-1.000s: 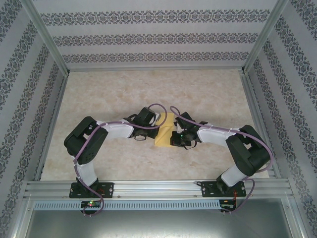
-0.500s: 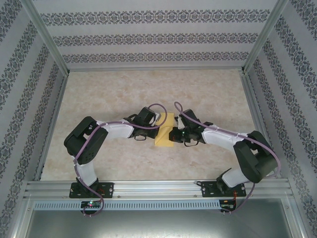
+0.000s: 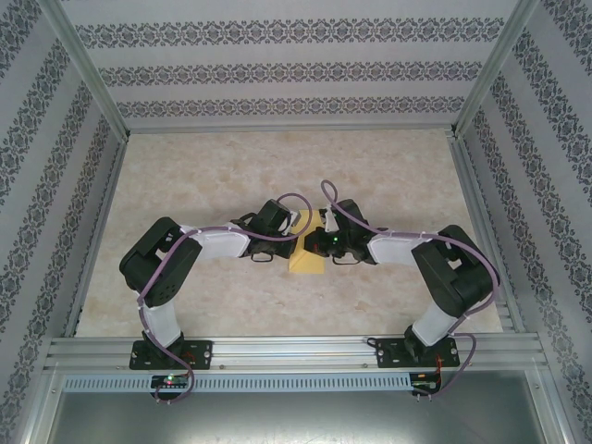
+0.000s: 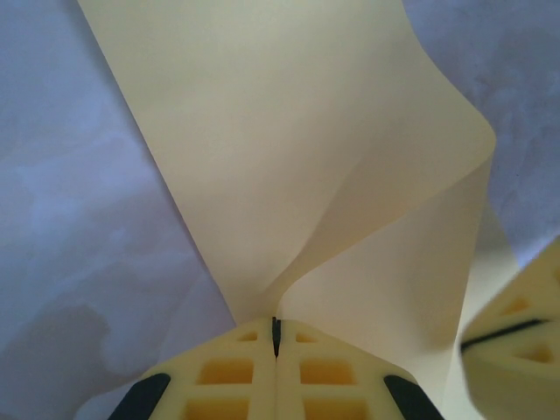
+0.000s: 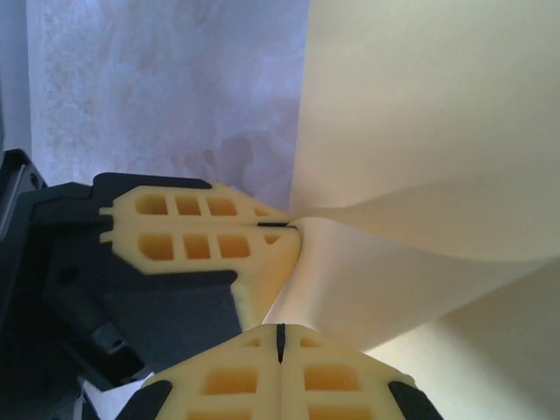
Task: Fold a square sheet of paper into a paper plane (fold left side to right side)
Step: Fold the triangle a second time at the center of the table.
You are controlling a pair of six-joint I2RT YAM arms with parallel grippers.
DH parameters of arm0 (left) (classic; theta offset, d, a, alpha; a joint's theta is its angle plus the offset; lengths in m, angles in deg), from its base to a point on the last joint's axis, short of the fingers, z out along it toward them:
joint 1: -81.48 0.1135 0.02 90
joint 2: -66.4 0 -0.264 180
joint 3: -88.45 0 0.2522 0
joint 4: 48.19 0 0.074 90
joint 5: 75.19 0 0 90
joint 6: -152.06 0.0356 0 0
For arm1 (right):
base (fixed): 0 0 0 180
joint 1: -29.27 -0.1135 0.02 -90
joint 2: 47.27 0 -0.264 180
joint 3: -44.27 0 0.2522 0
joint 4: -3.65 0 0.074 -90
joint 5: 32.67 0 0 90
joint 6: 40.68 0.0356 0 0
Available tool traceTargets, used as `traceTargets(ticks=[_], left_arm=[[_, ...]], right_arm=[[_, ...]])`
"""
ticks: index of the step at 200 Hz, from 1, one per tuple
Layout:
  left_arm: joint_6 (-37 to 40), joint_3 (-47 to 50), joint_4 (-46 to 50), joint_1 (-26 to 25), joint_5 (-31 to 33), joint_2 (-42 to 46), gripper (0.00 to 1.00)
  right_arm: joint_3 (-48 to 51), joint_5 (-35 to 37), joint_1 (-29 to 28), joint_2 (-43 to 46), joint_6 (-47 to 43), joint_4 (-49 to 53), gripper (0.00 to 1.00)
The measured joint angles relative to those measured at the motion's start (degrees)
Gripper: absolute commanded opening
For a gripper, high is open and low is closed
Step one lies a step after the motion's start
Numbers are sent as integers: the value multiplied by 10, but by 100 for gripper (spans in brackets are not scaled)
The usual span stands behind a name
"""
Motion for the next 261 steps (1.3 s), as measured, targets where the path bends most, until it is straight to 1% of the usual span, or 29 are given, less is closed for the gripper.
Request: traceTargets(ticks=[102,261], left_arm=[[0,0,0,0,0,0,0],[0,-5,13,0,5,0,0]], right_arm=[[-15,0,0,-36,-8,-6,0],[-15,17,0,-47,-39,24,0]])
